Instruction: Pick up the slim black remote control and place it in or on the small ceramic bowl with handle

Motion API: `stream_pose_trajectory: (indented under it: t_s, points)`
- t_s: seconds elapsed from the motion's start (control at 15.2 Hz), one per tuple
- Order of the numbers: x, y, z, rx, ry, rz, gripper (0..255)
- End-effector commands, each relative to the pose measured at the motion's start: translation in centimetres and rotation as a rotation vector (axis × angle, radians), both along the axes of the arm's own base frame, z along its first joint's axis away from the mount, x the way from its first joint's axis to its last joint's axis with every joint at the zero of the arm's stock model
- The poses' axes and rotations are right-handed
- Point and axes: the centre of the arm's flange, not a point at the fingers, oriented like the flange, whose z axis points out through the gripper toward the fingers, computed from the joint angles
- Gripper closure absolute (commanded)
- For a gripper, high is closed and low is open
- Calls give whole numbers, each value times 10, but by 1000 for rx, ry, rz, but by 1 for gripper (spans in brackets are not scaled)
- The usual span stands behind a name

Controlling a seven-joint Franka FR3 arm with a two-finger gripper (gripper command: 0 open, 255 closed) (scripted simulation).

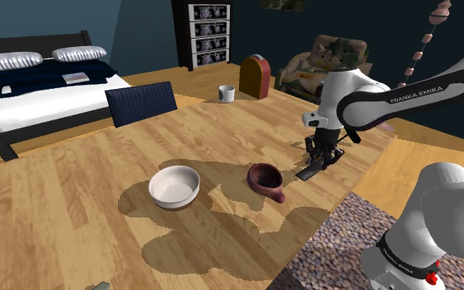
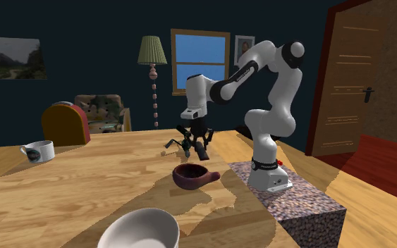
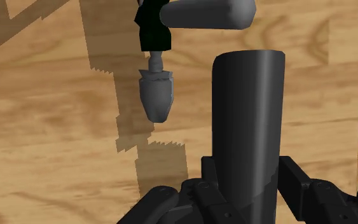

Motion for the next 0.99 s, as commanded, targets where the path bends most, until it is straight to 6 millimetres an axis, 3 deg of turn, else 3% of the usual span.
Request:
stream_pose_trajectory:
  t_s: [0.0,0.92]
  points:
    - [1,1,10,0,1,0,255]
    - [1,1,84,0,1,0,255]
